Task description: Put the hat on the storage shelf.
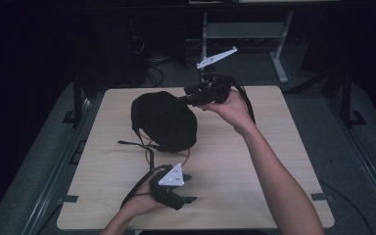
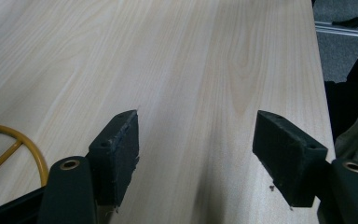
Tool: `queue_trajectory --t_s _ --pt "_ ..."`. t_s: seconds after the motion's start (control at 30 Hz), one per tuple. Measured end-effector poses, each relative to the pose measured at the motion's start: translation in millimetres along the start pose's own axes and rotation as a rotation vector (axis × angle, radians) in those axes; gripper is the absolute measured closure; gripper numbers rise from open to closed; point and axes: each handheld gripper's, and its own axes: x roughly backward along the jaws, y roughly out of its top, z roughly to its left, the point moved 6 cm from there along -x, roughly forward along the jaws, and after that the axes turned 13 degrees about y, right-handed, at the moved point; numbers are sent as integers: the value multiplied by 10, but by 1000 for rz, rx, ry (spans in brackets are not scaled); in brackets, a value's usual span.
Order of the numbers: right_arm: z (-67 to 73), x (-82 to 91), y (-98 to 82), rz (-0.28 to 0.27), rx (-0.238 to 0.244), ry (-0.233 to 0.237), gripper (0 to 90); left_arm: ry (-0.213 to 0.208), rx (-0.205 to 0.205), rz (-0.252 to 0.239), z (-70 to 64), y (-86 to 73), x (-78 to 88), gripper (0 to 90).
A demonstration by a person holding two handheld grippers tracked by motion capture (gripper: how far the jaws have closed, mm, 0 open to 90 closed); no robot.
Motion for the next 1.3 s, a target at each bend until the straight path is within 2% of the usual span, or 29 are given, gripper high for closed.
queue_trajectory --t_s 0.17,0.4,0.47,0.73,0.93,1.1,1.2,1.3 --pt "-28 87 -93 0 -13 -6 350 6 12 1 -12 -10 -13 295" --pt "-57 225 -214 -9 -26 -19 338 10 2 3 2 -15 -6 292" --pt "-63 284 -258 -26 -31 -25 335 9 0 4 3 -16 -11 291" --pt "-108 399 -384 -29 -46 -42 324 10 -7 7 -2 -23 -20 289" --pt "-129 488 -469 -28 -57 -62 294 16 20 -4 5 -20 -14 286" --pt "-130 592 -565 -28 -70 -79 271 18 8 1 13 -25 -15 286" --pt "-144 617 -608 -24 -64 -85 268 19 10 -2 4 -19 -28 286" --pt "-156 653 -699 -19 -78 -88 263 17 14 -5 -4 -14 -33 285"
